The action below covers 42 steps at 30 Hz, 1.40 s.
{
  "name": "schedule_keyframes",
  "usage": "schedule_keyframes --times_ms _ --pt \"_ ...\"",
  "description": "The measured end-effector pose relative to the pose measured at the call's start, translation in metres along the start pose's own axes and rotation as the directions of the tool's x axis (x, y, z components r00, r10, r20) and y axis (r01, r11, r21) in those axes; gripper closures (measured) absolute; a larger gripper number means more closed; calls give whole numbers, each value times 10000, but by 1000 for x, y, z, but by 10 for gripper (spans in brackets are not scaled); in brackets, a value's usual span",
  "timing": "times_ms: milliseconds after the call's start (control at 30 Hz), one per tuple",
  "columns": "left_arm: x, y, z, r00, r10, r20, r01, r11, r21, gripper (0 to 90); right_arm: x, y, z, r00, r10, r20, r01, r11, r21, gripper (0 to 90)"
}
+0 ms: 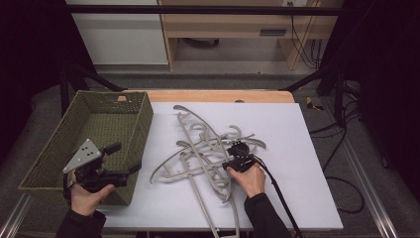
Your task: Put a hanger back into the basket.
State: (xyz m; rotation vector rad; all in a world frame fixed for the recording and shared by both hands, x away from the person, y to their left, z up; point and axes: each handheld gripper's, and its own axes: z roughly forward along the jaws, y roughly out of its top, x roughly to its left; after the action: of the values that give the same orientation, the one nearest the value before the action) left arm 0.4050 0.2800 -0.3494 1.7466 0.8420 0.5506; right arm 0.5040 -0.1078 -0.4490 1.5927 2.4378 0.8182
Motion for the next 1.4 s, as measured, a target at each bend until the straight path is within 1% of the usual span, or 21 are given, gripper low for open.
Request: schedule_keyframes --times_ms 33,100,200,233,300,367,400,433,467,500,533,567,600,633,700,733,800,1133,1200,1267,1400 --pt "0 0 0 10000 -2 3 2 10000 -3 81 -1 0 0 10000 28 -57 -28 10000 -12 736" --pt "0 0 0 10000 -2 0 2 10000 -2 81 0 1 0 9993 378 -59 -378 9993 63 742" --pt "0 0 0 10000 7 7 -7 10000 -4 82 -3 1 -1 9991 417 -99 -417 9991 -5 753" --pt "0 0 0 10000 14 9 -14 10000 1 82 -4 1 -1 9987 501 -100 -502 9987 -93 763" --pt "0 0 0 10000 17 0 -17 10000 0 82 -4 1 -2 9978 656 -33 -656 9978 -74 776" --pt "0 0 0 10000 11 -9 -11 10000 0 83 -5 1 -2 9981 611 0 -611 9980 -158 784" --pt "0 0 0 10000 15 -9 -15 10000 1 82 -6 1 -3 9975 699 70 -698 9975 -129 798" --pt "-1 0 0 10000 29 -11 -29 10000 7 83 -5 1 -4 9949 998 130 -998 9950 -8 812" --pt "-1 0 0 10000 36 -18 -36 10000 7 83 -7 1 -3 9963 841 191 -842 9964 21 819" --pt "-1 0 0 10000 46 -12 -46 10000 3 83 -7 0 -3 9962 841 207 -842 9964 63 818" --pt "-1 0 0 10000 44 -5 -44 10000 -1 83 -5 1 -4 9953 954 171 -957 9953 119 820" --pt "-1 0 0 10000 52 -18 -52 10000 13 83 -5 0 -4 9962 861 83 -862 9963 52 821" --pt "-1 0 0 10000 44 -25 -44 10000 18 83 -6 0 -4 9974 713 93 -713 9974 -58 821" --pt "-1 0 0 10000 34 -28 -34 10000 18 83 -5 0 -5 9976 687 91 -686 9976 -115 821" --pt "0 0 -1 10000 42 -30 -42 10000 9 83 -5 0 -7 9964 840 -76 -841 9964 -136 823" --pt "0 1 -1 10000 66 -32 -66 10000 -6 84 -6 0 -9 9970 766 -103 -769 9967 -267 824" --pt "0 1 -1 10000 70 -39 -70 10000 -24 84 -7 0 -11 9972 734 -130 -737 9967 -334 825" --pt "-1 1 -1 10000 44 -19 -44 10000 -4 84 -14 -1 -32 9982 430 -407 -466 9948 -906 828" --pt "-1 1 -1 10000 54 -9 -54 10000 -8 84 -17 -2 -40 9986 209 -487 -261 9936 -1098 828" --pt "-1 1 -1 10000 94 2 -94 10000 -8 84 -18 -2 -43 9985 204 -515 -260 9935 -1104 828" --pt "-4 2 -1 9999 126 63 -126 9999 3 84 -25 -5 -56 9981 -118 -612 40 9921 -1257 829"
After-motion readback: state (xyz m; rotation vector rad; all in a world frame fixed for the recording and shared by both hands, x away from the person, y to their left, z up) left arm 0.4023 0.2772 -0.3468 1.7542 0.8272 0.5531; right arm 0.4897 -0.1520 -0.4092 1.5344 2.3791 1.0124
